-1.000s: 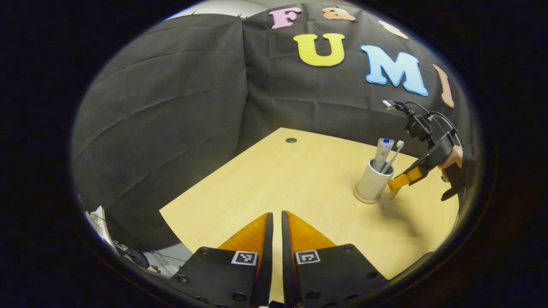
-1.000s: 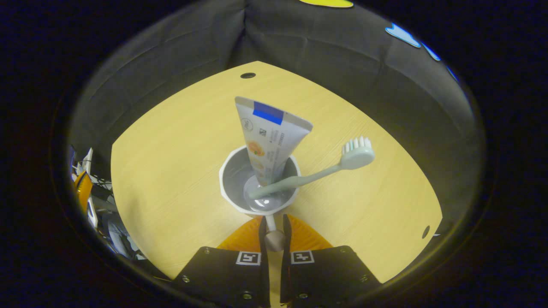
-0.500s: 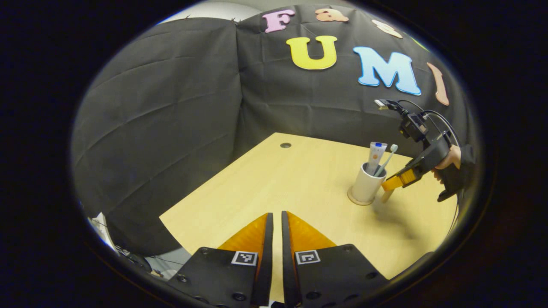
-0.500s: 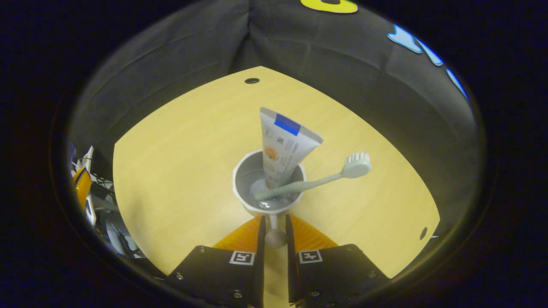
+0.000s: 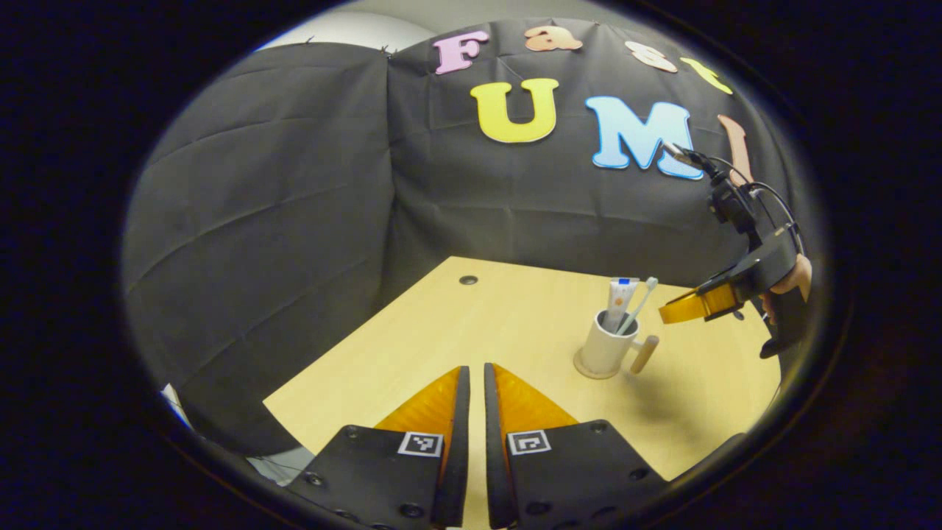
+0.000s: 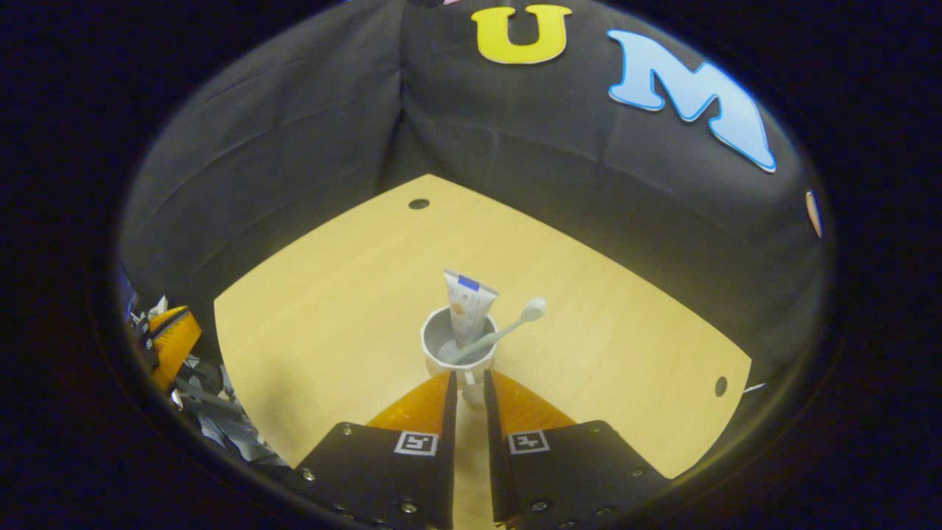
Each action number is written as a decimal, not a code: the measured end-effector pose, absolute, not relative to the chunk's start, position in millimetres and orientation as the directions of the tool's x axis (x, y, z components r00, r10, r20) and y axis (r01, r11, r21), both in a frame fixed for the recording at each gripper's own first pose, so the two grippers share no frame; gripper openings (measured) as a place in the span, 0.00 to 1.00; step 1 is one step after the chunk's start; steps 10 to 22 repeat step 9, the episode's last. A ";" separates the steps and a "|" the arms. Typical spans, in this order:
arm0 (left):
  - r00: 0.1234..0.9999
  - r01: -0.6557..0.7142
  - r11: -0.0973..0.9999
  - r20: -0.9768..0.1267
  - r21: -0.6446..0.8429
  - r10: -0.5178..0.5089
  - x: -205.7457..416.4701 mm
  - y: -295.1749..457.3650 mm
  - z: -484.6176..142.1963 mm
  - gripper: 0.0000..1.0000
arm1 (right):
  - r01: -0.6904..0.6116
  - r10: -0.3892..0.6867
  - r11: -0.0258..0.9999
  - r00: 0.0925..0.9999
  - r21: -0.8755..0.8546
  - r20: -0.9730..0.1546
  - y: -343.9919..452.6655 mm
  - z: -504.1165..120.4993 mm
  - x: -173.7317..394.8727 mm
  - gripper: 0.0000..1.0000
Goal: Put the toothbrush and toothpaste on the desktop into the cup, then pick up the cup and place it on the coaster on the desktop.
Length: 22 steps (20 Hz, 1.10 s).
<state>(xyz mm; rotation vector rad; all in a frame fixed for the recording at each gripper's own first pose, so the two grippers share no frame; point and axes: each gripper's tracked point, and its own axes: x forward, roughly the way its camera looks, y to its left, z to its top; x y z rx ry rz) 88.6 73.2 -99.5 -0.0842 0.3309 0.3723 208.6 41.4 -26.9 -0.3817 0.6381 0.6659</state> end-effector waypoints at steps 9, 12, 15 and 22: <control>0.958 -0.217 0.976 -0.191 0.012 0.215 133.5 37.2 -24.2 0.18 | -0.496 0.389 0.850 0.818 -0.177 -0.424 -14.5 55.3 173.4 0.20; 0.958 -0.217 0.976 -0.191 0.012 0.215 133.5 37.2 -24.2 0.18 | -0.496 0.389 0.850 0.818 -0.177 -0.424 -14.5 55.3 173.4 0.20; 0.958 -0.217 0.976 -0.191 0.012 0.215 133.5 37.2 -24.2 0.18 | -0.496 0.389 0.850 0.818 -0.177 -0.424 -14.5 55.3 173.4 0.20; 0.958 -0.217 0.976 -0.191 0.012 0.215 133.5 37.2 -24.2 0.18 | -0.496 0.389 0.850 0.818 -0.177 -0.424 -14.5 55.3 173.4 0.20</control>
